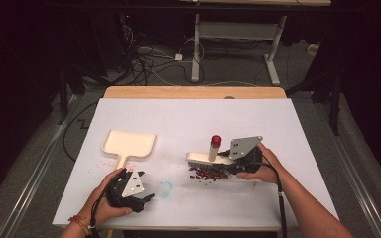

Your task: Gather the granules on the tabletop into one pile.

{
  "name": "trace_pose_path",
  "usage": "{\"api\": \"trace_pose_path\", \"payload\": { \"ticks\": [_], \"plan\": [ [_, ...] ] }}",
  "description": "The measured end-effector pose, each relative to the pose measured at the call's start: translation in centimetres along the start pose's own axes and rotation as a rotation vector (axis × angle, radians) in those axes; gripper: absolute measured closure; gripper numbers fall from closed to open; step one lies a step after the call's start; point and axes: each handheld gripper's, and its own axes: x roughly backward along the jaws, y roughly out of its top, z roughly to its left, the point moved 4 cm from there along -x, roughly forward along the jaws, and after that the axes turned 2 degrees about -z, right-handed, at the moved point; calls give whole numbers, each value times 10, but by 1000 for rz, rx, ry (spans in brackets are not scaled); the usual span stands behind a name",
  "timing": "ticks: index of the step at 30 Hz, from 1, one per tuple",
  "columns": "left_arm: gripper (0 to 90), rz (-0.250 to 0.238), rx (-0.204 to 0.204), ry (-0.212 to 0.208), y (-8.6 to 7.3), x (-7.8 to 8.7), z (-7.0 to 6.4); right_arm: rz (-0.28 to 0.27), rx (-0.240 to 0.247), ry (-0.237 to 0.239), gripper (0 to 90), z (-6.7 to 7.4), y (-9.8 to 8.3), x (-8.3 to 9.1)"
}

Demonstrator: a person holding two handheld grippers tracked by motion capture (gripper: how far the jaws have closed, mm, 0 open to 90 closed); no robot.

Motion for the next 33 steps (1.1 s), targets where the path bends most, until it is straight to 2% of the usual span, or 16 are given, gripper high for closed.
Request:
{"api": "trace_pose_path", "payload": {
  "ticks": [3, 6, 7, 10, 11, 15, 17, 19, 21, 22, 25, 27, 30, 33],
  "plan": [
    [218, 3, -3, -2, 0, -1, 0, -13, -39, -25, 675, -2, 6, -2],
    [218, 1, -3, -2, 0, -1, 0, -28, -128, -68, 675, 0, 21, -5],
    [218, 2, -2, -3, 0, -1, 0, -37, -166, -68, 675, 3, 27, -6],
    [221, 0, 1, -1, -1, 0, 1, -110, -311, -59, 675, 19, 47, -7],
    [223, -1, 1, -1, -1, 1, 1, -124, -344, -52, 675, 25, 53, -8],
    [225, -7, 1, 3, -2, 4, 0, -107, -486, -67, 675, 47, 64, -23],
    [228, -11, 2, 6, -2, 5, 0, -99, -532, -81, 675, 54, 61, -34],
    [230, -13, 0, 7, -2, 5, 1, -71, -578, -129, 675, 58, 54, -44],
    [233, -12, -1, 7, -3, 5, 1, -71, -628, -169, 675, 58, 47, -48],
    [233, -12, -2, 7, -3, 6, 1, -70, -637, -204, 675, 56, 44, -46],
    [233, -10, -3, 4, -3, 6, 1, -65, -665, -239, 675, 53, 35, -38],
    [233, -10, -5, 2, -3, 5, 1, -67, -709, -239, 674, 52, 26, -33],
    [233, -9, -11, 3, -3, 5, 0, -66, -748, -254, 673, 52, 16, -25],
    [233, -8, -14, 2, -2, 5, -1, -67, -765, -271, 674, 53, 9, -16]
  ]
}}
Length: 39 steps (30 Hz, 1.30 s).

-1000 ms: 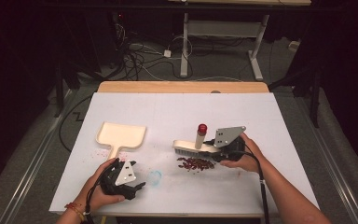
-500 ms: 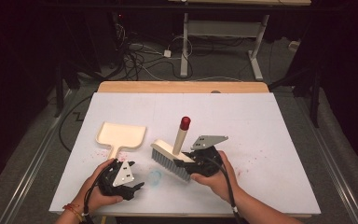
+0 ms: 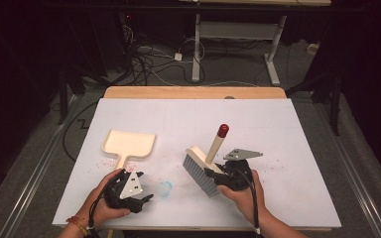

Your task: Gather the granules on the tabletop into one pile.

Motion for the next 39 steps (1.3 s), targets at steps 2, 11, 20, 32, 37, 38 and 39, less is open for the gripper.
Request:
{"api": "trace_pose_path", "payload": {
  "ticks": [2, 11, 20, 32, 37, 38, 39],
  "plan": [
    [233, 1, -3, -1, 0, 0, 0, -2, -6, -7, 674, -4, -1, 6],
    [233, 7, -7, -8, 1, -2, -1, -22, -10, -9, 675, -20, -1, 26],
    [233, 10, -7, -11, 0, -2, -1, -103, 65, -111, 675, -34, 14, 59],
    [233, 18, -13, -15, 0, -3, -1, -16, 86, -306, 674, -64, 2, 41],
    [233, 20, -18, -18, 0, -3, -2, -12, 131, -293, 673, -43, 5, 26],
    [233, 19, -18, -18, 0, -3, -2, -8, 150, -290, 673, -37, 5, 23],
    [233, 19, -18, -19, 0, -3, -2, -7, 158, -286, 673, -31, 5, 20]
  ]
}}
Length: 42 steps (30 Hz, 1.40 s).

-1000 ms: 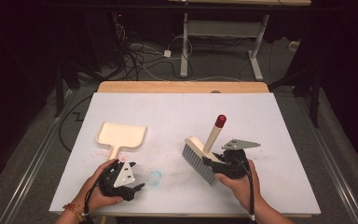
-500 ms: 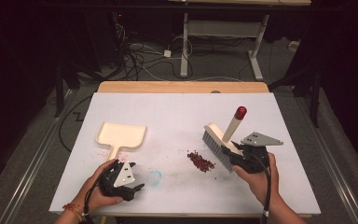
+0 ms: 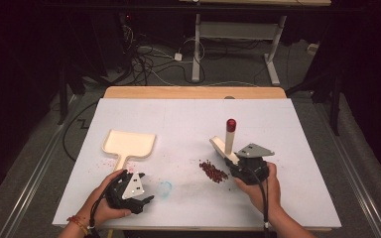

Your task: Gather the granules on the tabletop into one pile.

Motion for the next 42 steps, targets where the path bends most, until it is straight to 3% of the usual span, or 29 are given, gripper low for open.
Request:
{"api": "trace_pose_path", "payload": {
  "ticks": [5, 9, 14, 17, 21, 22, 27, 30, 32, 36, 42],
  "plan": [
    [233, 3, -3, -1, -1, 0, 0, -5, 55, 38, 674, 19, 6, -3],
    [233, 4, -2, 1, -1, 1, 0, -22, 52, 49, 674, 22, 9, -2],
    [234, 3, -1, 5, -1, 1, 0, -53, 66, 28, 674, 13, 12, 7],
    [233, 6, 0, 6, -2, 2, 0, -95, 61, 61, 674, -1, 14, 20],
    [233, 11, 1, 2, -2, 1, -1, -118, 120, 193, 674, -15, 7, 36],
    [233, 11, 0, 1, -2, 1, -1, -127, 136, 249, 674, -16, 4, 39],
    [234, 22, -6, -6, -1, -2, -1, -119, 267, 492, 674, -6, -17, 49],
    [234, 24, -12, -8, 0, -3, -2, -96, 348, 599, 674, -1, -26, 47],
    [233, 23, -14, -10, 1, -3, -2, -93, 375, 638, 673, -1, -30, 41],
    [233, 21, -16, -16, 2, -4, -2, -137, 389, 690, 674, -7, -28, 27],
    [234, 16, -14, -20, 2, -5, -2, -156, 437, 691, 672, -17, -15, 7]
  ]
}}
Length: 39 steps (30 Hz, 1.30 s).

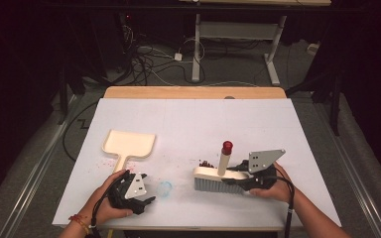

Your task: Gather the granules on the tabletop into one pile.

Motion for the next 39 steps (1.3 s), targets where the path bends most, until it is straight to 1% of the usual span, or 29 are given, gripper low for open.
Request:
{"api": "trace_pose_path", "payload": {
  "ticks": [3, 6, 9, 10, 12, 14, 17, 19, 21, 22, 24, 27, 28, 31, 33, 39],
  "plan": [
    [235, -1, 0, 4, 0, 1, 0, 0, 6, -3, 673, -8, 2, -4],
    [235, -28, 14, 10, 2, 4, 0, 0, 13, -4, 673, -12, 4, -6],
    [232, -55, 31, 18, 4, 8, 1, -2, 17, -42, 674, -15, 5, -5],
    [232, -59, 35, 19, 4, 9, 2, -9, 10, -41, 675, -16, 5, -4],
    [232, -60, 34, 24, 4, 10, 2, -23, -3, -33, 674, -17, 5, -2],
    [232, -63, 34, 31, 4, 11, 2, -21, 2, -38, 674, -15, 6, 1],
    [232, -73, 39, 42, 4, 12, 3, -40, 0, -43, 674, -11, 10, 7],
    [232, -77, 41, 48, 4, 13, 4, -53, -5, -55, 674, -9, 14, 13],
    [232, -84, 42, 54, 4, 14, 4, -56, -24, -93, 674, -7, 18, 22],
    [232, -85, 44, 57, 4, 15, 5, -56, -34, -100, 673, -6, 20, 28],
    [232, -91, 53, 61, 3, 16, 5, -39, -51, -136, 673, -3, 22, 39],
    [232, -95, 52, 73, 3, 16, 6, -29, -70, -161, 673, 1, 22, 57],
    [232, -96, 52, 74, 3, 17, 6, -26, -84, -172, 673, 3, 21, 63],
    [231, -101, 58, 78, 4, 17, 7, -18, -108, -197, 673, 7, 16, 76],
    [231, -98, 54, 80, 4, 17, 7, -4, -119, -210, 673, 10, 12, 83],
    [231, -91, 51, 73, 5, 16, 6, 40, -164, -226, 673, 19, -5, 101]
  ]
}}
